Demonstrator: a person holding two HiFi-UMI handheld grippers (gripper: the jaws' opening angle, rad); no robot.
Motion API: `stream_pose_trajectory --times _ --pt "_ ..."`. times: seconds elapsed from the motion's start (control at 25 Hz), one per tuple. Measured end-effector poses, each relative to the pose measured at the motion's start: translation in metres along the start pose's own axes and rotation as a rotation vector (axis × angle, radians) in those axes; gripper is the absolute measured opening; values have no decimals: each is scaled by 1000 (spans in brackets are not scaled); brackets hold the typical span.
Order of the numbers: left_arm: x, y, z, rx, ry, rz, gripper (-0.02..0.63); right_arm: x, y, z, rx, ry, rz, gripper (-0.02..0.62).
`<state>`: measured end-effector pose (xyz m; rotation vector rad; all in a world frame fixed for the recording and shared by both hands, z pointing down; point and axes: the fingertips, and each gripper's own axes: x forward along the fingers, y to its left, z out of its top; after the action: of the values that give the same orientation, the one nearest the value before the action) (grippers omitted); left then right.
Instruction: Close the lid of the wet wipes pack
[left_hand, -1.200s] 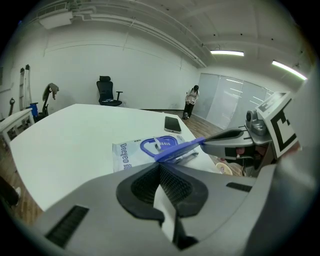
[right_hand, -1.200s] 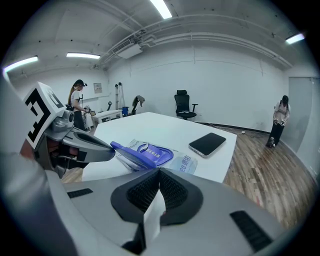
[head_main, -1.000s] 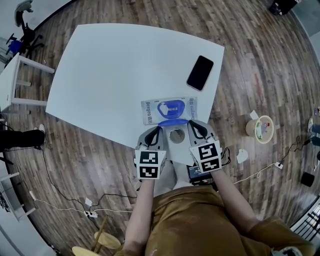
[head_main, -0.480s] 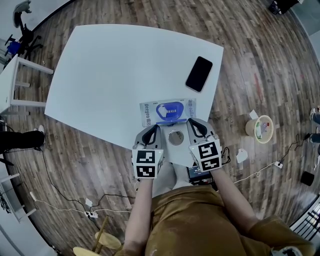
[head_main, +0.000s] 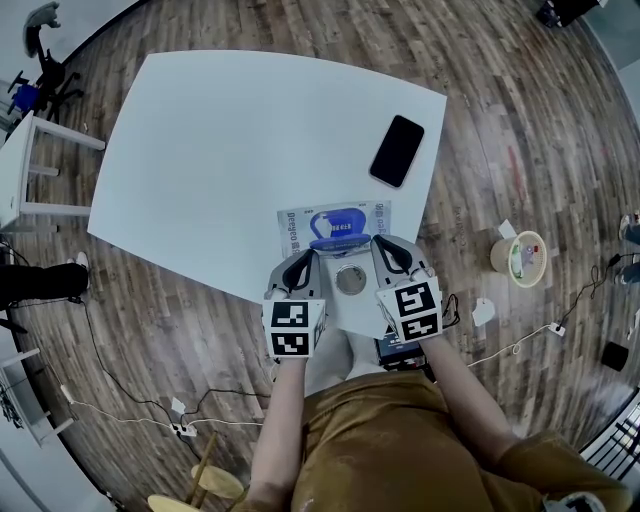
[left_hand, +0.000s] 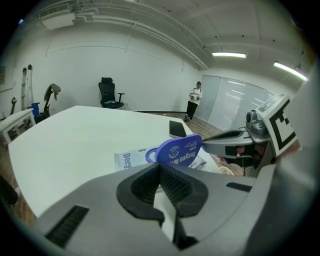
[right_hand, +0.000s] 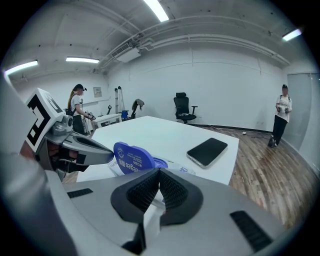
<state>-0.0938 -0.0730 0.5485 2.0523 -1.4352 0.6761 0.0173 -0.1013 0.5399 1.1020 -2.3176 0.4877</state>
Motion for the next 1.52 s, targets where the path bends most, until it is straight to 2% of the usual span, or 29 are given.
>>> stream_pose_trajectory --times 1.52 --pt "21 11 5 -29 14 -11 -6 21 -6 1 35 15 10 8"
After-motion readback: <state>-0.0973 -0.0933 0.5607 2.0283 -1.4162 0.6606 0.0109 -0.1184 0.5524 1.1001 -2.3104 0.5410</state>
